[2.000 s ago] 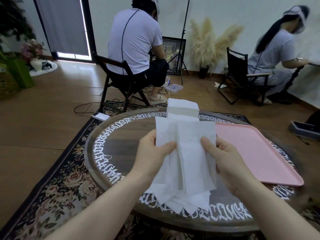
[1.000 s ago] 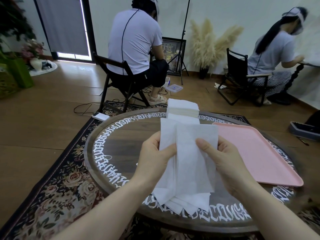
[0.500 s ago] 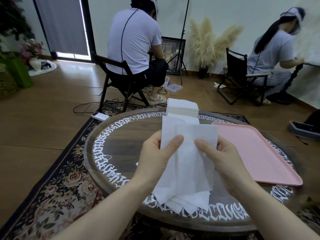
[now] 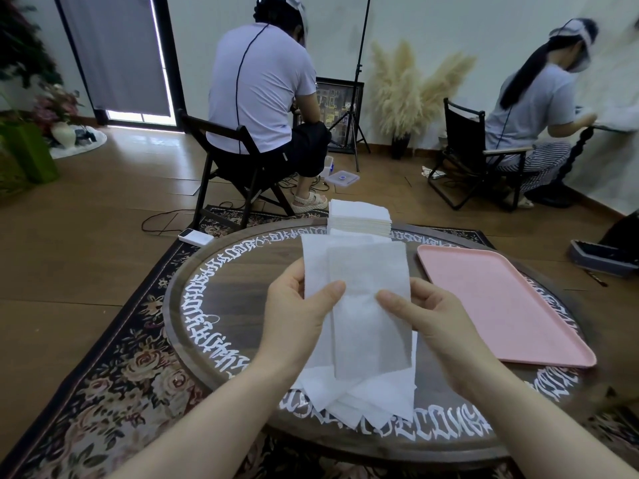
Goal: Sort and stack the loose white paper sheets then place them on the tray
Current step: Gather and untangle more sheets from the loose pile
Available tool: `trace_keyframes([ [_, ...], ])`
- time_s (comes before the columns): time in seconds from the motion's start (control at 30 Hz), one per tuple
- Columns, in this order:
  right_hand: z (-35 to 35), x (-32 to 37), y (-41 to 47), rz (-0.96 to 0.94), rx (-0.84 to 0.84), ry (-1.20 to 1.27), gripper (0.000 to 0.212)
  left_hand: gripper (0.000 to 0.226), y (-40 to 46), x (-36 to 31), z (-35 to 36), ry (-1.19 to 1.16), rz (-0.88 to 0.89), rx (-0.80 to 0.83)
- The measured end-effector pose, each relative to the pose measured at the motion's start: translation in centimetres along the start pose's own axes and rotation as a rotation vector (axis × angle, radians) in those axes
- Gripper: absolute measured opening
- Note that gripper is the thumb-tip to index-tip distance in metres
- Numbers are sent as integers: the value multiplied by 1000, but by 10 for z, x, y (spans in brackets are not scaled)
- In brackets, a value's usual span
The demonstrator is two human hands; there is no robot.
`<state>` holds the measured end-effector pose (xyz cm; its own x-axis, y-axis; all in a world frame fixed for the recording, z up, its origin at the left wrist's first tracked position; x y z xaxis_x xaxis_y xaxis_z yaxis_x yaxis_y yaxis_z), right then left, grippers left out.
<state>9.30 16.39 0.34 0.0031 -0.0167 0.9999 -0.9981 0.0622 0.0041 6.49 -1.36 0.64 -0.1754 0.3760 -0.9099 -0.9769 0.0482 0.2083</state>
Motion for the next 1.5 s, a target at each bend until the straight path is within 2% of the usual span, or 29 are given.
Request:
trace_keyframes([
  [0.13, -10, 3, -1, -94, -127, -80, 11, 23, 0, -2, -6, 131, 43, -76],
  [0.33, -26, 14, 4, -149, -256, -60, 14, 23, 3, -2, -20, 121, -3, -178],
  [0.47, -19, 15, 7, -89, -116, 175, 19, 27, 6, 4, -12, 94, -129, -95],
  [0.77, -2, -1, 7, -65, -31, -51, 16, 22, -3, 18, 18, -64, -357, 175],
  [1.07, -4, 1, 8, -67, -56, -95, 15, 32, -2, 16, 18, -73, -347, 197],
  [1.5, -4, 1, 8, -67, -38, -101, 15, 32, -1, 12, 16, -94, -296, 188],
])
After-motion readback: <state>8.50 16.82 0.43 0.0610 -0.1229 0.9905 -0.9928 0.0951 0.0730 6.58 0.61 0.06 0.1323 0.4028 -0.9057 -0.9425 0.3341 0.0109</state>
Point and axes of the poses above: each hand's wrist, its own y-axis towards the middle knuckle, its own z-axis out of the palm, x = y × z, the point moved 7 cm from there along y, towards the middle knuckle, and after that the axes turned 6 degrees about -y, right-handed, at the moved point
